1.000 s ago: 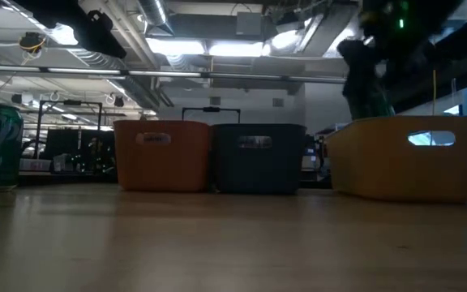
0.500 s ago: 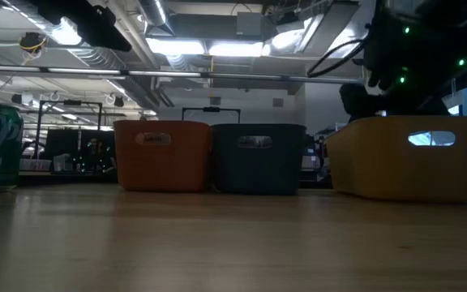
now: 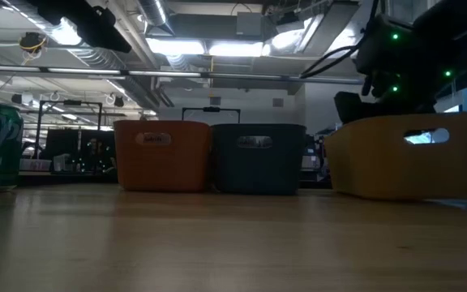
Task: Sort soda cans
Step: Put the top green soda can into the yellow bin, then put the left green soda can into the yellow bin
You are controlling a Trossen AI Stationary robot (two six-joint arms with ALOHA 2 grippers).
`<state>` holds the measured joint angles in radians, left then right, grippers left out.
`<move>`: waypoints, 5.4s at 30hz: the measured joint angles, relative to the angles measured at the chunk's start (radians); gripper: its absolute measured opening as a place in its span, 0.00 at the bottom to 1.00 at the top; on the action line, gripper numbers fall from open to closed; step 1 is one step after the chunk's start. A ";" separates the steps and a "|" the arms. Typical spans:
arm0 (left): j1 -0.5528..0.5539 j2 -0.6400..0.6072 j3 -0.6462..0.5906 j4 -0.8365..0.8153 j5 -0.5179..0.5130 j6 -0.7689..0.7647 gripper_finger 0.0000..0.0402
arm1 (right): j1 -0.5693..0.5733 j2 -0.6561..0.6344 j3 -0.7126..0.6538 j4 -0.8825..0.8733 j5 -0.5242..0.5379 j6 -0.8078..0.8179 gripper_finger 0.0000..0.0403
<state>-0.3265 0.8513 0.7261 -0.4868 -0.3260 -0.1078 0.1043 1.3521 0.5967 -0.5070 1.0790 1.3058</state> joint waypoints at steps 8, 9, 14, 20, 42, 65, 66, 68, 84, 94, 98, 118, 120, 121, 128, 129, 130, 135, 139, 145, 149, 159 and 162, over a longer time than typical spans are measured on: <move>0.000 0.000 0.000 -0.004 0.000 -0.016 0.90 | 0.000 -0.003 0.113 -0.099 -0.104 -0.199 0.95; 0.000 0.000 0.000 -0.004 0.000 -0.015 0.90 | 0.000 -0.003 0.130 -0.114 -0.108 -0.212 0.95; 0.000 0.000 0.000 -0.004 0.000 -0.017 0.90 | 0.000 -0.003 0.234 -0.281 -0.130 -0.215 0.95; 0.000 0.000 0.000 -0.003 0.000 -0.013 0.90 | 0.000 -0.003 0.364 -0.435 -0.149 -0.215 0.95; -0.001 0.000 0.056 -0.161 -0.100 -0.045 0.90 | 0.001 0.130 0.462 0.338 -0.650 -0.769 0.99; 0.002 -0.012 0.204 -1.025 0.034 -0.461 0.90 | 0.000 0.237 0.461 0.406 -0.626 -0.749 0.99; 0.002 -0.014 0.193 -1.040 0.035 -0.461 0.90 | 0.000 0.237 0.461 0.406 -0.623 -0.743 0.99; 0.002 -0.016 0.162 -1.044 0.036 -0.461 0.90 | 0.000 0.237 0.461 0.406 -0.612 -0.734 0.99; 0.008 -0.016 -0.032 -0.922 0.099 -0.396 0.90 | 0.001 0.237 0.461 0.411 -0.600 -0.731 0.99; 0.049 -0.005 -0.046 -0.784 0.097 -0.354 0.74 | 0.001 0.236 0.461 0.391 -0.607 -0.745 0.99; 0.063 0.013 -0.038 -0.765 0.099 -0.356 0.74 | 0.013 0.234 0.460 0.372 -0.685 -0.801 0.99; 0.107 0.417 0.185 -0.407 0.176 -0.171 0.74 | 0.238 0.236 0.460 0.341 -0.645 -0.791 0.99; 0.107 0.479 0.232 -0.403 0.177 -0.142 0.74 | 0.243 0.236 0.460 0.342 -0.669 -0.783 0.99; 0.107 0.510 0.255 -0.399 0.177 -0.129 0.74 | 0.243 0.236 0.460 0.342 -0.672 -0.783 0.99; 0.107 0.680 0.388 -0.378 0.175 -0.058 0.74 | 0.243 0.237 0.460 0.341 -0.671 -0.780 0.99; 0.107 0.699 0.404 -0.375 0.174 -0.044 0.74 | 0.242 0.237 0.460 0.341 -0.671 -0.780 0.99; 0.107 0.715 0.417 -0.373 0.173 -0.035 0.74 | 0.242 0.237 0.460 0.341 -0.671 -0.780 0.99; 0.107 0.775 0.466 -0.359 0.169 0.021 0.74 | 0.242 0.237 0.460 0.326 -0.671 -0.780 0.99; 0.107 0.789 0.476 -0.348 0.169 0.042 0.74 | 0.242 0.237 0.460 0.316 -0.670 -0.780 0.99; 0.107 0.791 0.474 -0.330 0.174 0.059 0.83 | 0.242 0.237 0.460 0.316 -0.669 -0.780 0.99; 0.107 0.794 0.472 -0.332 0.177 0.071 0.85 | 0.242 0.237 0.460 0.317 -0.669 -0.780 0.99; 0.105 0.776 0.475 -0.358 0.176 0.099 0.86 | 0.242 0.237 0.460 0.316 -0.676 -0.783 0.99; 0.104 0.770 0.502 -0.388 0.175 0.100 0.86 | 0.242 0.237 0.460 0.317 -0.676 -0.783 0.99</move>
<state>-0.2222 1.6212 1.2285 -0.8746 -0.1510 -0.0082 0.3466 1.5890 1.0569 -0.1898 0.4030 0.5224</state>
